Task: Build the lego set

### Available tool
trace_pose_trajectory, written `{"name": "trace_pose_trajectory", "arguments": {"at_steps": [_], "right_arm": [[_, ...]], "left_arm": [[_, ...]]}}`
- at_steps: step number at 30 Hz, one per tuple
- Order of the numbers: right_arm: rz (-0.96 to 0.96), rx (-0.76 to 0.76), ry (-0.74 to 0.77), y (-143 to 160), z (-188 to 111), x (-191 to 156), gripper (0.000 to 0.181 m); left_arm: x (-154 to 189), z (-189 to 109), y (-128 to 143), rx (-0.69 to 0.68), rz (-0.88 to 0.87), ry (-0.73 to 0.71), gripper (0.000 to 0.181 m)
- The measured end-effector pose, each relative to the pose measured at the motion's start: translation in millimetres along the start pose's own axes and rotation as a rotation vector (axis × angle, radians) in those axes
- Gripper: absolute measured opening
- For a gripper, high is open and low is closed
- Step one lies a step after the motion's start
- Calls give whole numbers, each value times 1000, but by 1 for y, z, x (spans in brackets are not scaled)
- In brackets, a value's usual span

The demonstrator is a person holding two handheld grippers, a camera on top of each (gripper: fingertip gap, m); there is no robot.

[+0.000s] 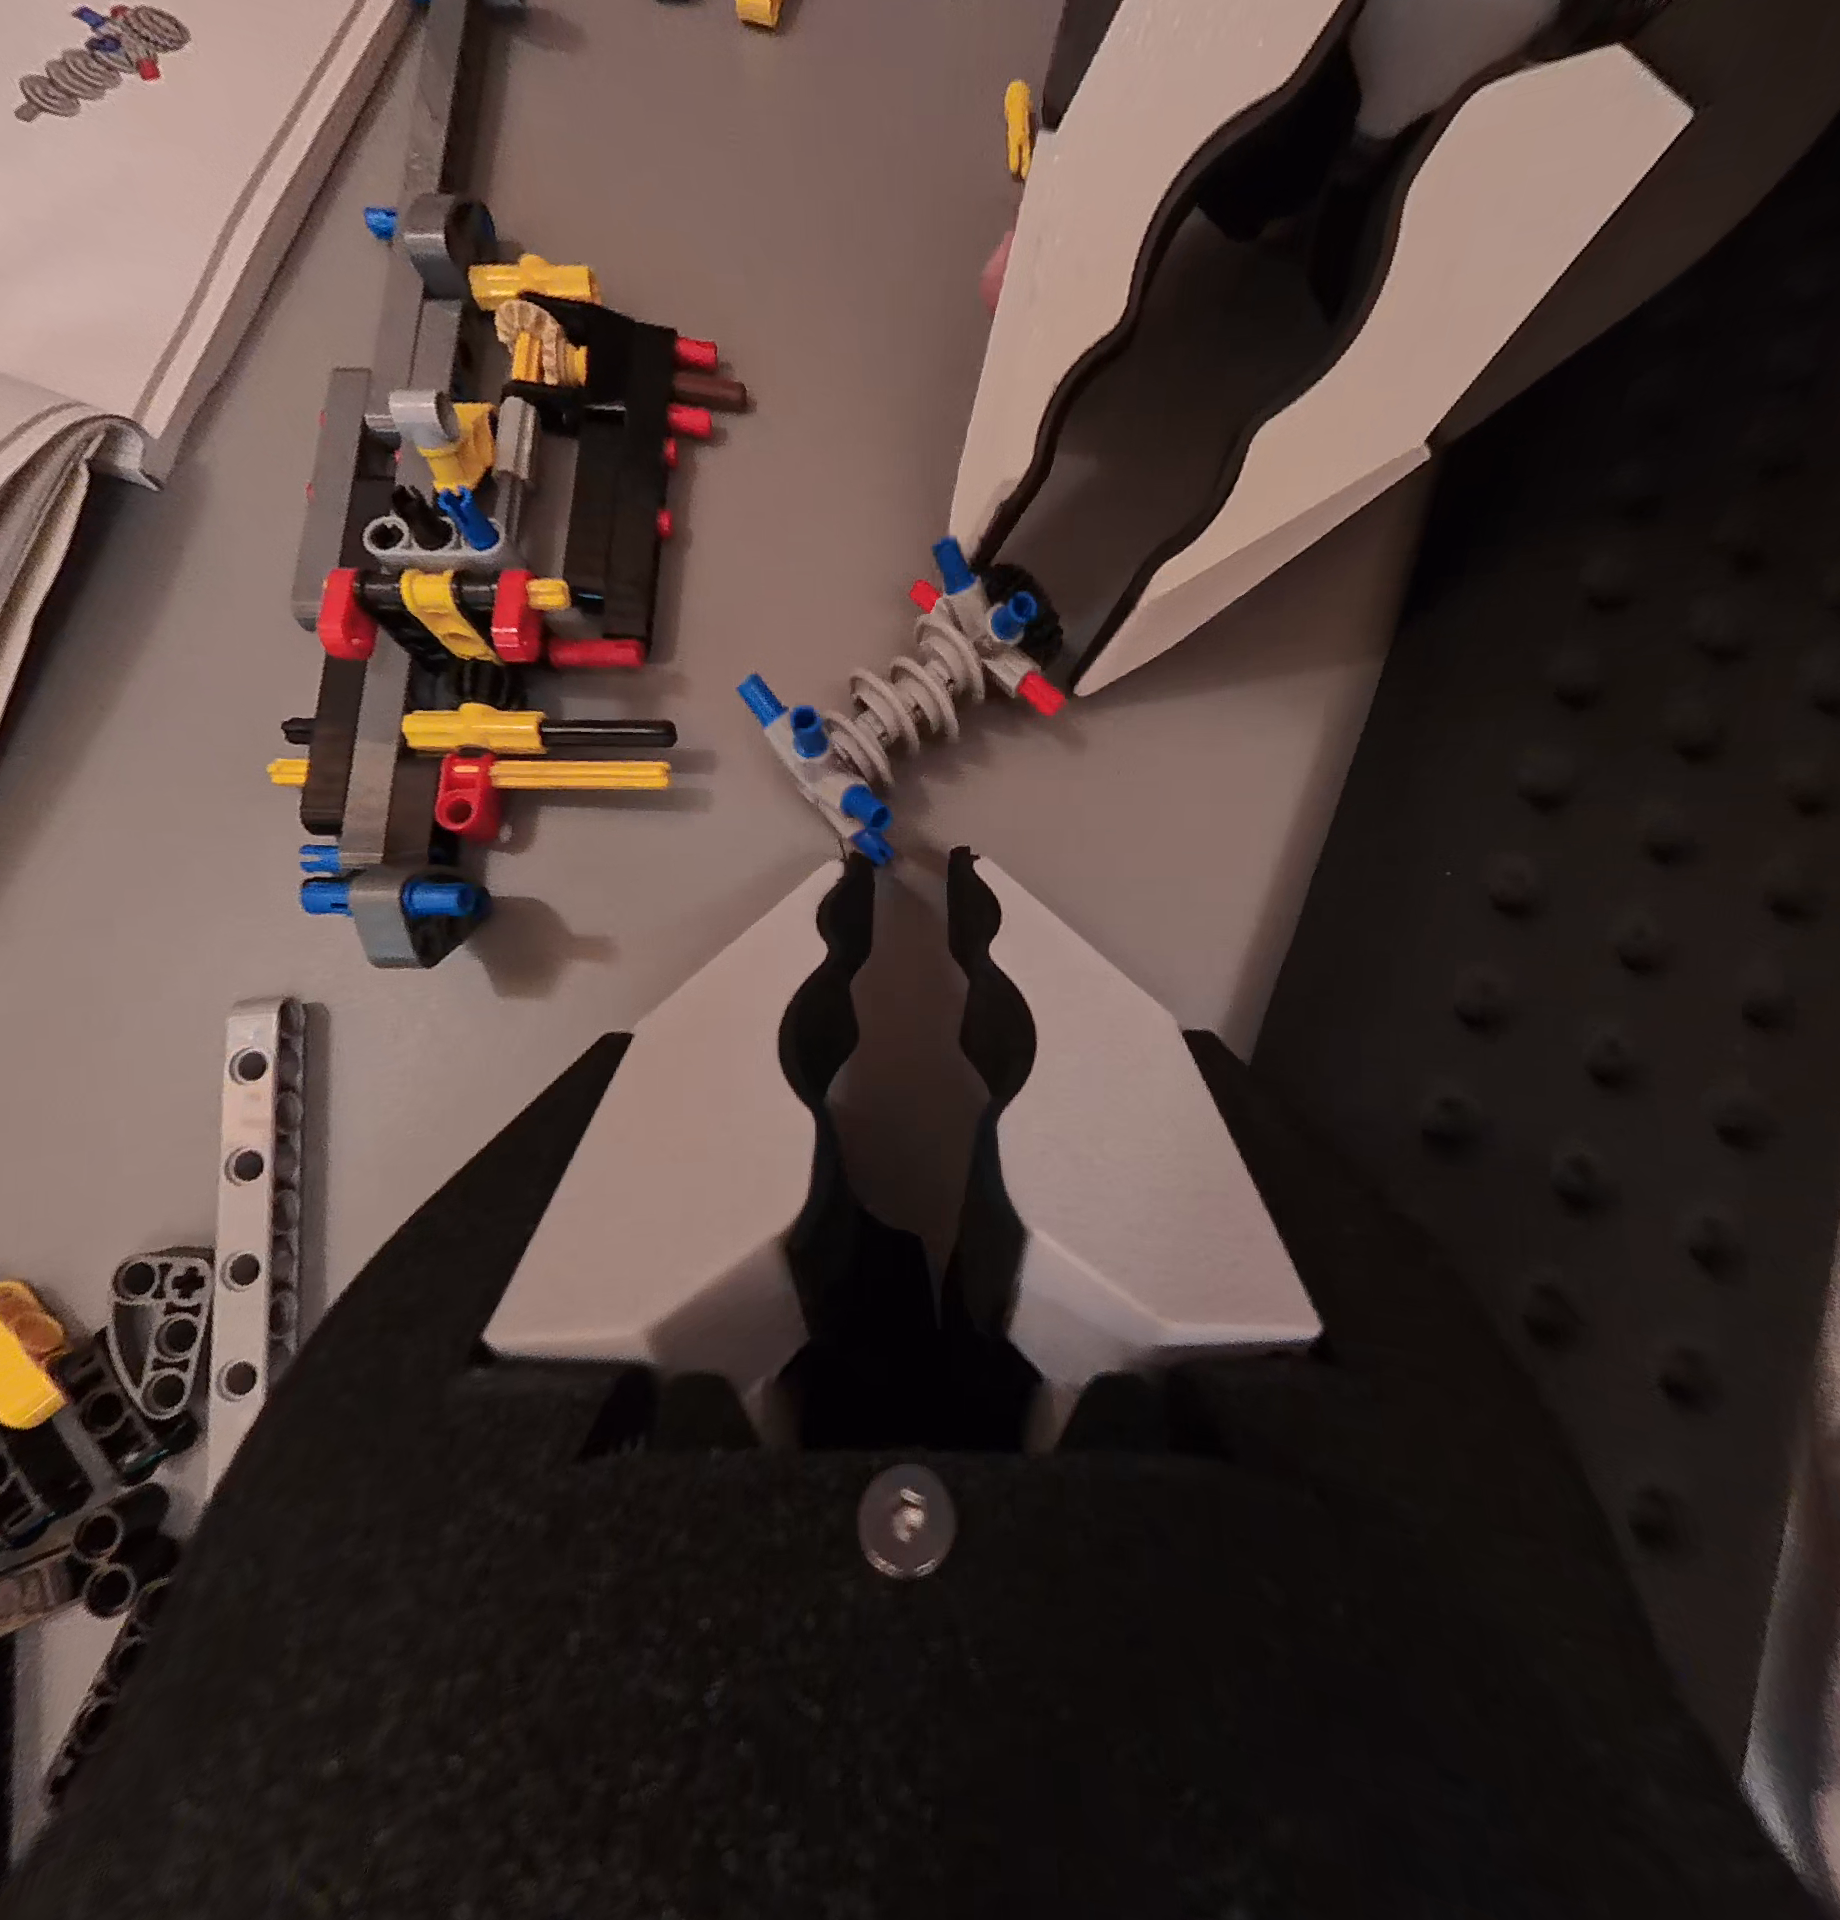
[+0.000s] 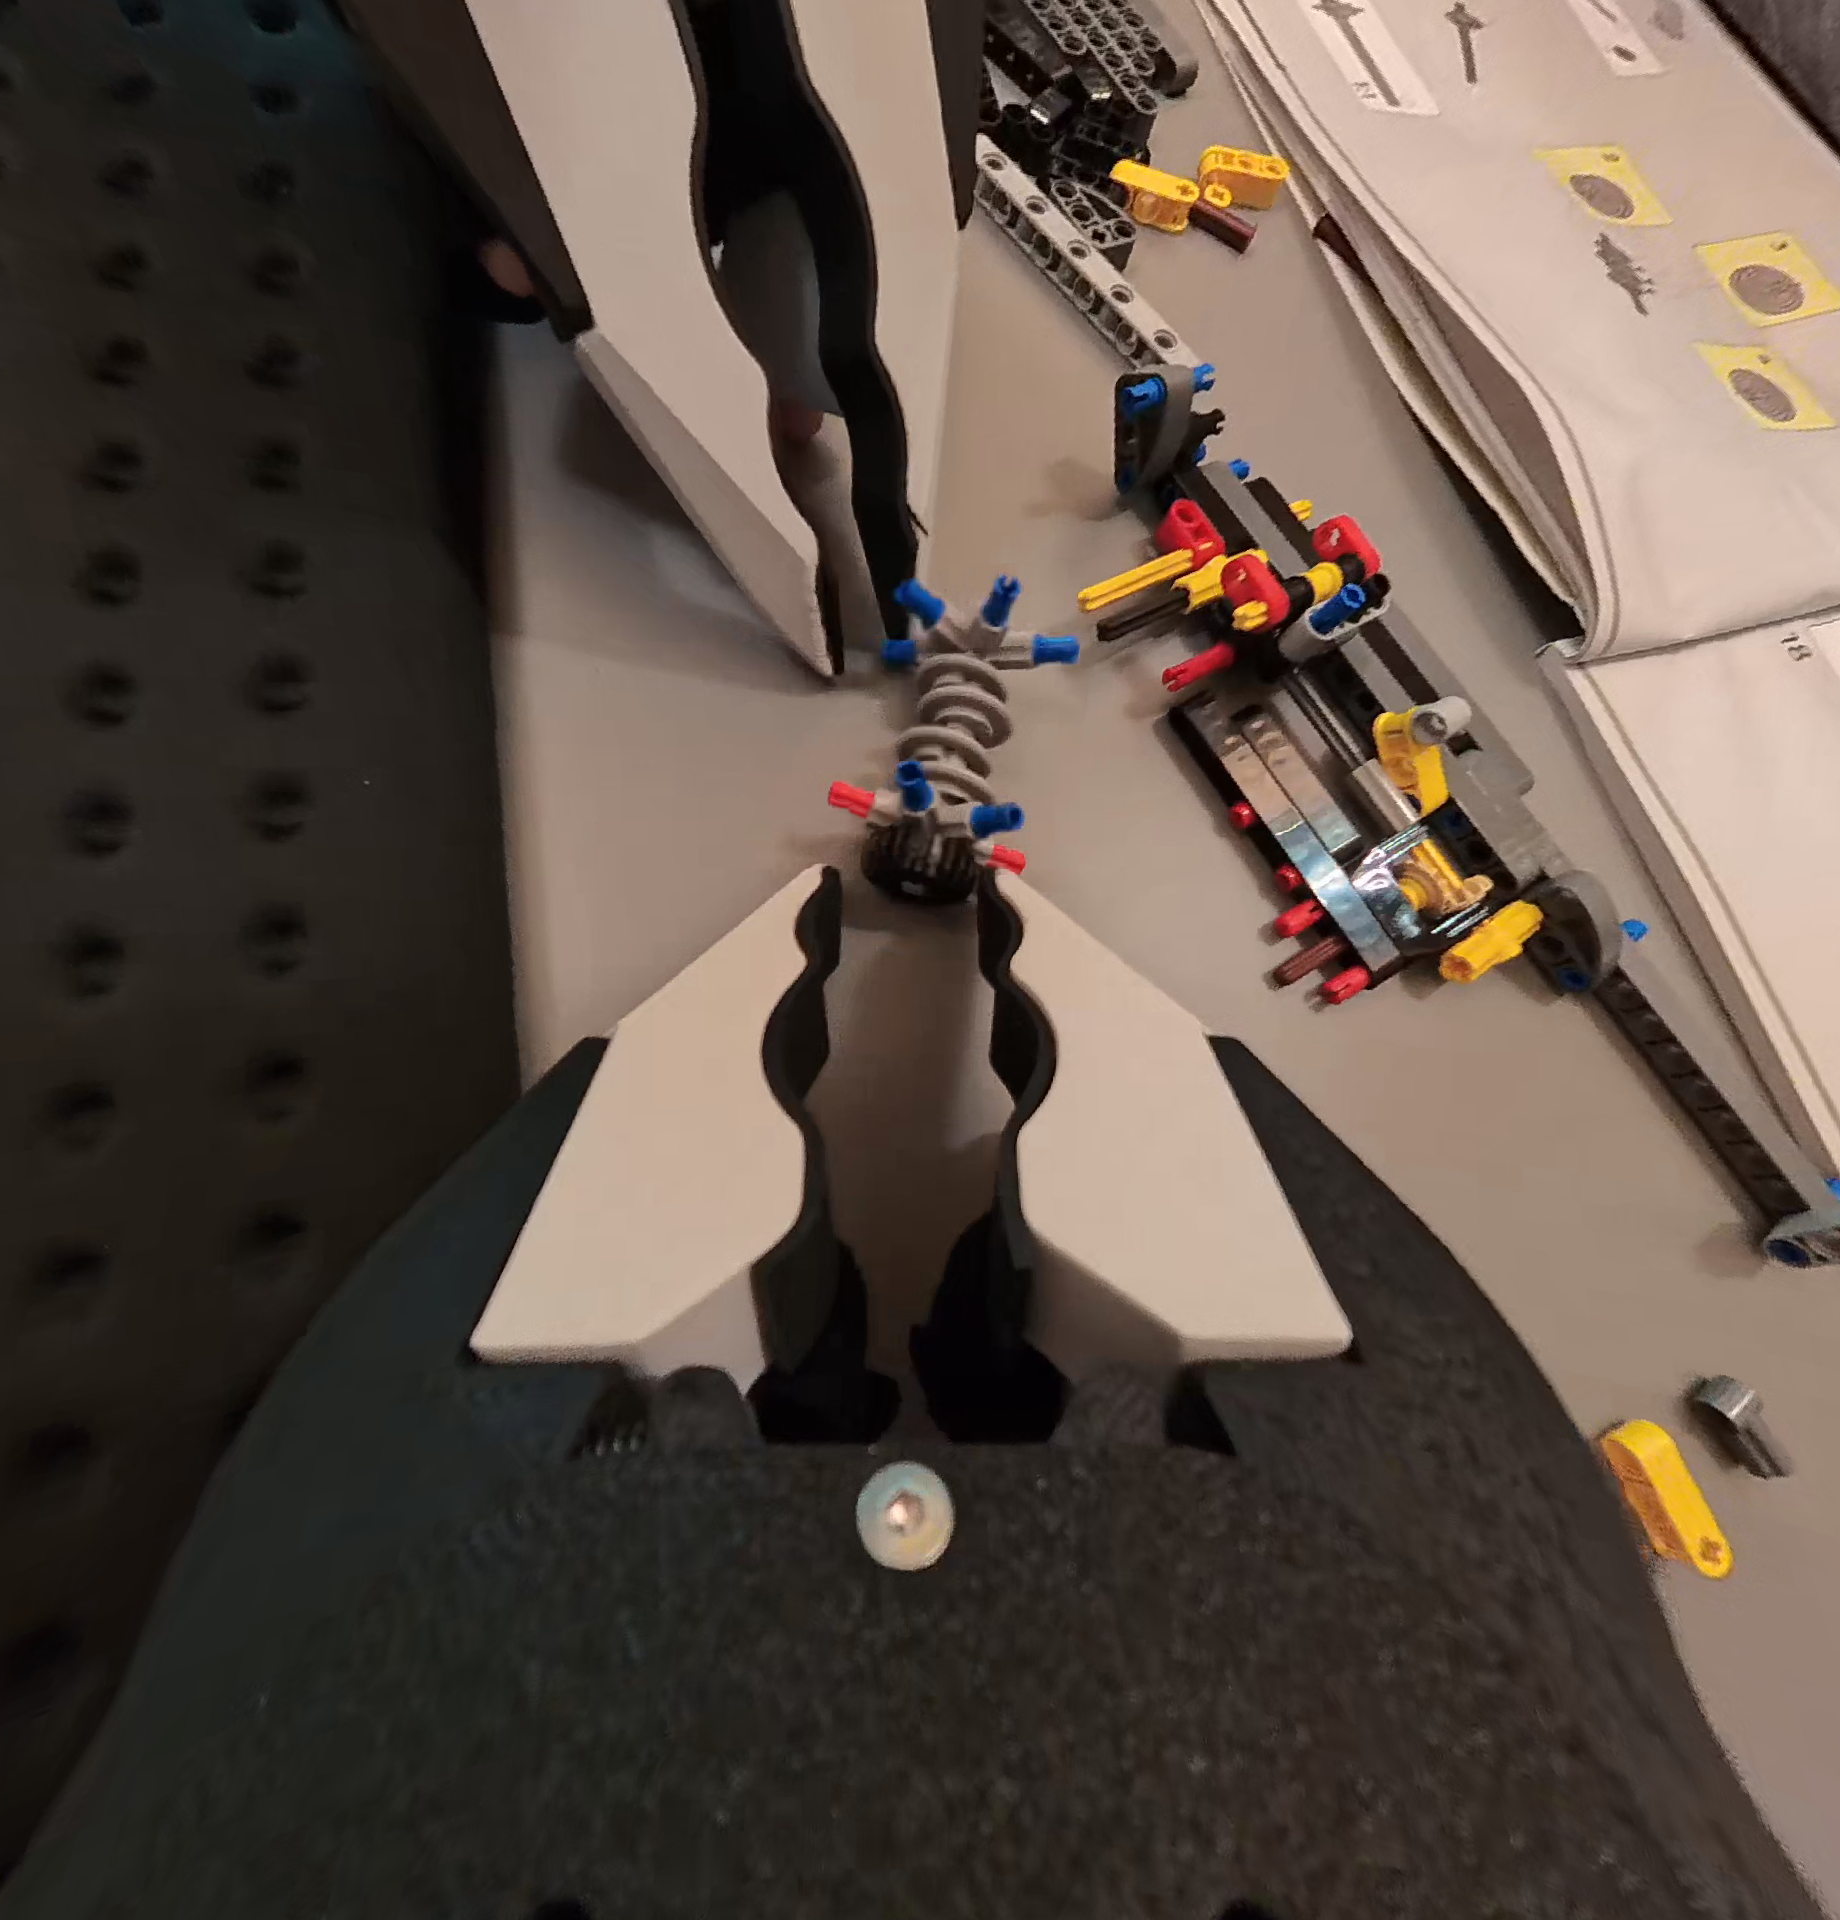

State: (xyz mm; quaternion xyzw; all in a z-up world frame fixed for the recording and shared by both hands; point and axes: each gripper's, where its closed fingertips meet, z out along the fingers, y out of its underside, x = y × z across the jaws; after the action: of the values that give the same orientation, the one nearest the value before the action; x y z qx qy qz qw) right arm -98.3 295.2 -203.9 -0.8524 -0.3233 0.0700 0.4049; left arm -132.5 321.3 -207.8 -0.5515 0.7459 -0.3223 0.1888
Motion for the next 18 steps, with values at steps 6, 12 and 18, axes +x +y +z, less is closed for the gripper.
{"name": "trace_pose_trajectory", "arguments": {"at_steps": [6, 12, 18], "right_arm": [[-17, -15, 30, 0, -3, 4, 25], [-8, 2, 52, -2, -12, 9, 25], [251, 191, 366, 2, -60, 82, 24]], "left_arm": [[-4, -1, 0, -1, -6, -10, 15], [-10, -7, 1, 1, 19, -38, 16], [-43, -37, -40, 250, -96, -156, 18]]}}
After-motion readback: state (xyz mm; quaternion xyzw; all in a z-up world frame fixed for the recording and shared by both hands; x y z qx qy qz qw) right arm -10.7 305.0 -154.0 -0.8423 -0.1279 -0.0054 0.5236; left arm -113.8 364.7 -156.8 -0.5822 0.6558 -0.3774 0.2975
